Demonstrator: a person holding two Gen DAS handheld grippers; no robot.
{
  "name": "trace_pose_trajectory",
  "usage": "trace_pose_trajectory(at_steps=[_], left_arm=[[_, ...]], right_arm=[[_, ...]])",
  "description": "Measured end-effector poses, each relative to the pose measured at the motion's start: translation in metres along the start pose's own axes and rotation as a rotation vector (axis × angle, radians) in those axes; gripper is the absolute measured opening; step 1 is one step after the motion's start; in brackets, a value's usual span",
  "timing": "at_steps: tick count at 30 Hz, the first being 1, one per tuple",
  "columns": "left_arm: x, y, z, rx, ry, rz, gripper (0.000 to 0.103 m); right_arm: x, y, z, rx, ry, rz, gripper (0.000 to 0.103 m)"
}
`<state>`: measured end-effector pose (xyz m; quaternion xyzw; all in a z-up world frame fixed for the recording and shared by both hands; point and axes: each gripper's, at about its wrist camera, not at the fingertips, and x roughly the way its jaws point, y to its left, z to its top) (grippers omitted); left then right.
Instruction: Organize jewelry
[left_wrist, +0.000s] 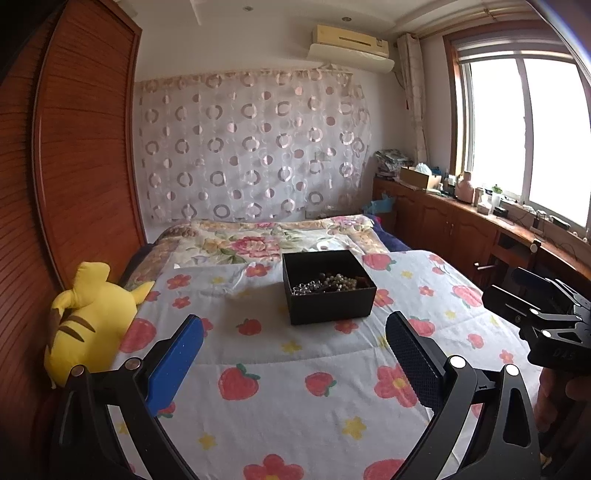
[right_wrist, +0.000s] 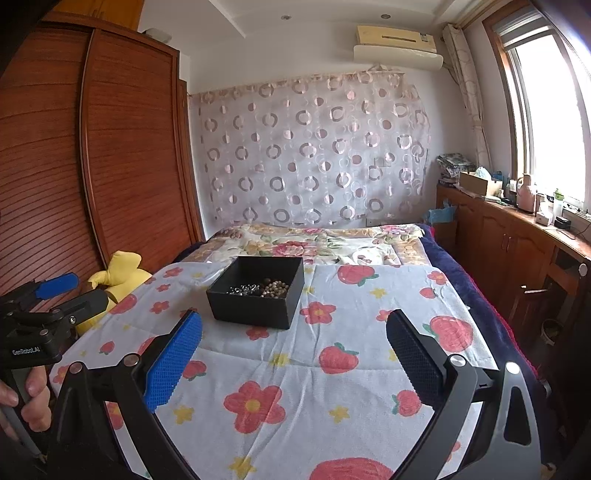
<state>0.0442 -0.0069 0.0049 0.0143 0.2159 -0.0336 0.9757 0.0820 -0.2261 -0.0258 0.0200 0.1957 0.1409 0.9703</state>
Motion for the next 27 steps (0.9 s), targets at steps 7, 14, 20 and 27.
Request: trace_pose_trajectory(at_steps=[7,14,20,27], left_arm=[[-0.001,-0.0003,-0.0003,0.002,0.002,0.004,0.095],[0.0,-0.0001,-0.0013,-0.008,0.002,0.011,0.095],[0.0019,0.0011,-0.002,-0.01,0.007,0.019,0.095],[0.0033,0.0022,-0.002,-0.011,0.012,0.022,0.095]], right_arm=[[0.0003,0.0005,-0.0004,0.001,-0.001,0.0,0.101],[0.0006,0.0008,-0.001,0.0,-0.002,0.0,0.101],[0.0008,0.0006,-0.0013,0.001,0.0,-0.002,0.101],[0.0009,0.0021,0.0007,0.002,0.001,-0.003,0.101]])
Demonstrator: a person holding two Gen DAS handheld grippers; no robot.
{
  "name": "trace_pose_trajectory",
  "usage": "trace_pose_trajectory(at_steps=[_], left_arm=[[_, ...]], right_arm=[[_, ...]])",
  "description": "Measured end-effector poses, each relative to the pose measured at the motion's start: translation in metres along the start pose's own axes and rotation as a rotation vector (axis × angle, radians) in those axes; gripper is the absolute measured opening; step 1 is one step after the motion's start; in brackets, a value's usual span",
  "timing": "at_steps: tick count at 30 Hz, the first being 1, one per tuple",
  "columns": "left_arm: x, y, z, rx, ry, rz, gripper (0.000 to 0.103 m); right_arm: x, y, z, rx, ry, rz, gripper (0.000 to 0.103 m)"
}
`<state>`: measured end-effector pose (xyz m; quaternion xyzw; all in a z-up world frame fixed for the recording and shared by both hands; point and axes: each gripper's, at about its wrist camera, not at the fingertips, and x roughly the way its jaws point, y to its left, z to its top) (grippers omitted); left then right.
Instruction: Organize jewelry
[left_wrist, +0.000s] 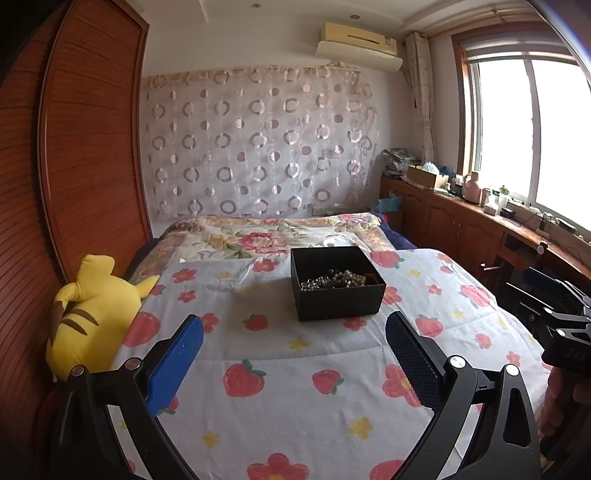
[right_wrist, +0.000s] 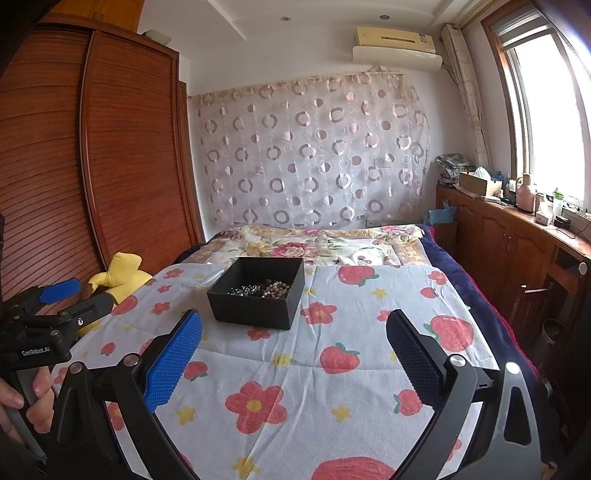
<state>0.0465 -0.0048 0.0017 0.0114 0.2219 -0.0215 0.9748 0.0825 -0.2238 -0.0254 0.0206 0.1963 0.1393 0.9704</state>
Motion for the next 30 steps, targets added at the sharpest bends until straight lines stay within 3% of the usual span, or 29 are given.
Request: trace_pose_trajectory(at_steps=[30], left_arm=[[-0.0022,-0.0012,0.0018,-0.001,-0.01,-0.008,0.095]], right_arm=[[0.0015,0.0004,-0.0003,0.003,-0.002,0.001,0.101]])
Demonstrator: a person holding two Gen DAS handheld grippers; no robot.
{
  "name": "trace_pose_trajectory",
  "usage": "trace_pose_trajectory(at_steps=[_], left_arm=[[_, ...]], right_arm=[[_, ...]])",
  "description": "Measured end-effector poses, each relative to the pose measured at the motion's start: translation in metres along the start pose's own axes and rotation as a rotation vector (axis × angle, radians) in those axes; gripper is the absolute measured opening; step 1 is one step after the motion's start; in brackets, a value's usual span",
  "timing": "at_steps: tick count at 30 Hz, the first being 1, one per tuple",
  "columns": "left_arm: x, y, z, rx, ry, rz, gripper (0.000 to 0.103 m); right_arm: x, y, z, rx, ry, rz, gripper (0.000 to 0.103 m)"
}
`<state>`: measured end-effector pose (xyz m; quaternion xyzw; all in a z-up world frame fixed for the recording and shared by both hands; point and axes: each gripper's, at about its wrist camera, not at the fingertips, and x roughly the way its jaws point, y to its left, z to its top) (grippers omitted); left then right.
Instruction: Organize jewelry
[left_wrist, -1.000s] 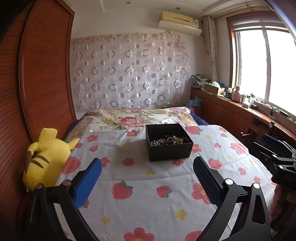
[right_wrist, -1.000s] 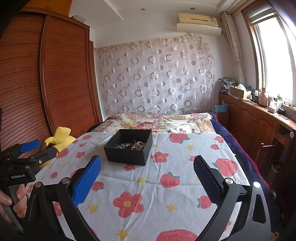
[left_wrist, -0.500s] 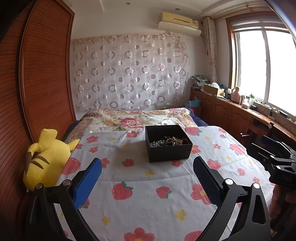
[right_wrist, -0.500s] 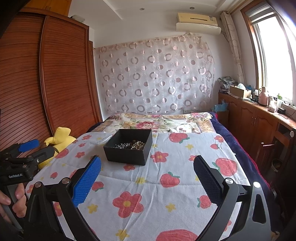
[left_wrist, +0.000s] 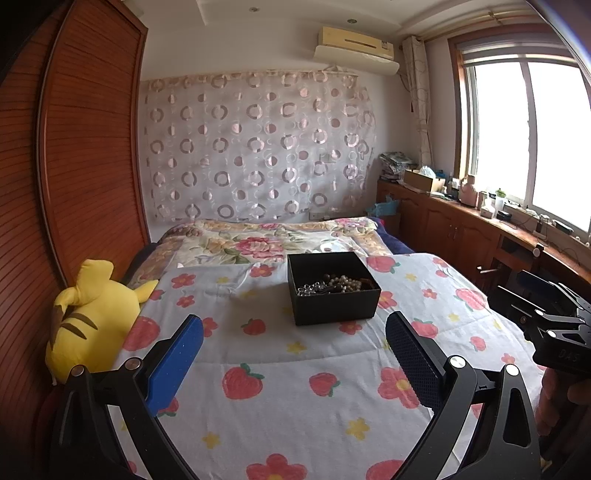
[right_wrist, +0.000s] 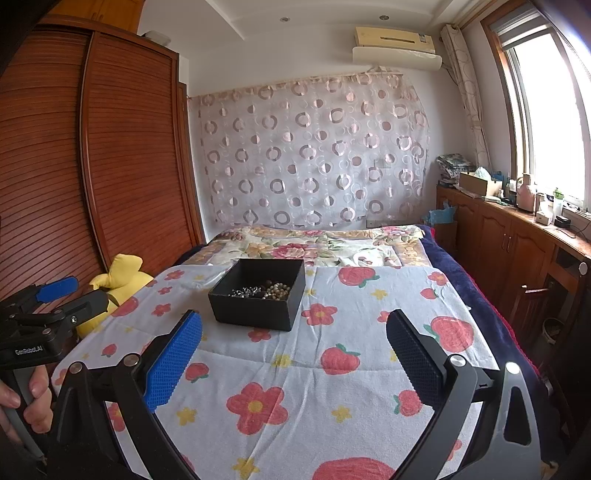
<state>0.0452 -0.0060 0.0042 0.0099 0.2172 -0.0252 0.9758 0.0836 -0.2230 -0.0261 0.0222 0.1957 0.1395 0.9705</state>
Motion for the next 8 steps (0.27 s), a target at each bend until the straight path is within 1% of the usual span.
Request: trace_pose_trajectory(at_steps=[5,8], left_arm=[[-0.0025,-0.001,0.0013,-0.004,-0.005,-0.011,0.095],[-0.003,-0.0033,0.0024,0.0,-0.007,-0.001,0.095]], right_arm=[[-0.0004,-0.0005,-0.0006,0.0,0.0,-0.001,0.101],[-0.0002,-0.0007,-0.0009,0.0,0.0,0.0,0.101]])
